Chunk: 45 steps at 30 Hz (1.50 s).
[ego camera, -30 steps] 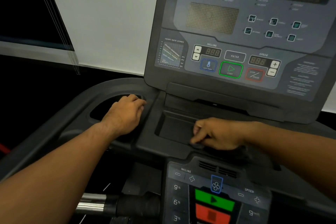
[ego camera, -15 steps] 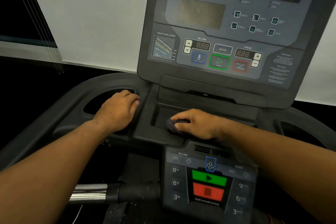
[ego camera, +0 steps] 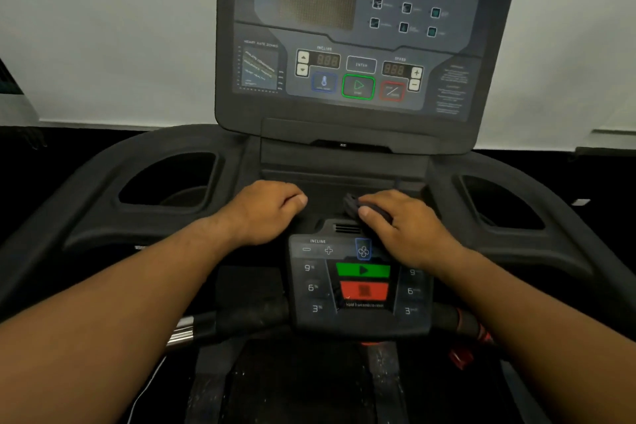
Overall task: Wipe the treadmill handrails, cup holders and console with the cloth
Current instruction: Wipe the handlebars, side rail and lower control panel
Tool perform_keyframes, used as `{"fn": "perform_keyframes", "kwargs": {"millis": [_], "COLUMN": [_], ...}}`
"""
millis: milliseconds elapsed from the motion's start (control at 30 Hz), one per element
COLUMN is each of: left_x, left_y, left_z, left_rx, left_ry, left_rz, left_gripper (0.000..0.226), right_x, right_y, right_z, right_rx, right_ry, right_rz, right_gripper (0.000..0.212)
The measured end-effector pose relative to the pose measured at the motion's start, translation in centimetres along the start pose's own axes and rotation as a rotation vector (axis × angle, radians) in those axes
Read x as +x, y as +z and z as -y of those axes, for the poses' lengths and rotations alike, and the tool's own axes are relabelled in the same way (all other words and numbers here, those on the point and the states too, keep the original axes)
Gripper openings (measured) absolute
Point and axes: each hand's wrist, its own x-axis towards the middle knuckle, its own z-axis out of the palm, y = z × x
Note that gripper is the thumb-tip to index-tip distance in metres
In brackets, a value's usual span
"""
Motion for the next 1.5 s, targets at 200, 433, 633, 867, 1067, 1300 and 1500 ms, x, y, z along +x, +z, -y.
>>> {"fn": "perform_keyframes", "kwargs": {"millis": [200,433,633,867,1067,1300,1500], "left_x": [-2.1,-3.1,-4.1,-5.0,-5.2,-4.9,-4.6], "left_y": [1.3,2.8,3.8,3.6,3.2,3.4,3.4], "left_z": [-2.0,-4.2,-6.2,-7.8,-8.8,-8.7,-8.5], "left_rx": [-0.014,0.108,0.138,0.007,-0.12,-0.102,-0.145], "left_ry": [-0.024,-0.07,-0.147,-0.302,-0.404,-0.427,-0.476], "left_rz": [-0.003,-0.072,-0.187,-0.16,-0.2,-0.219,-0.209], "left_gripper": [0.038,0.036,0.035,0.04,0.044,0.044,0.047], "right_x": [-2.1,-7.1,-13.2,-5.3,-8.1,-11.6,-3.9], "right_y": [1.4,2.6,3.7,2.2,3.6,3.7,1.0], "right_z": [1.0,1.0,-1.5,-0.6,0.2,-4.0,-3.0], "right_rx": [-0.132,-0.331,-0.381,-0.391,-0.365,-0.403,-0.379], "right_ry": [0.062,0.015,-0.201,-0.16,-0.223,-0.41,-0.253], "right_rz": [-0.065,-0.002,0.104,0.081,0.04,0.101,0.092], "right_gripper": [0.044,0.056,0.049,0.054,0.05,0.044,0.053]}}
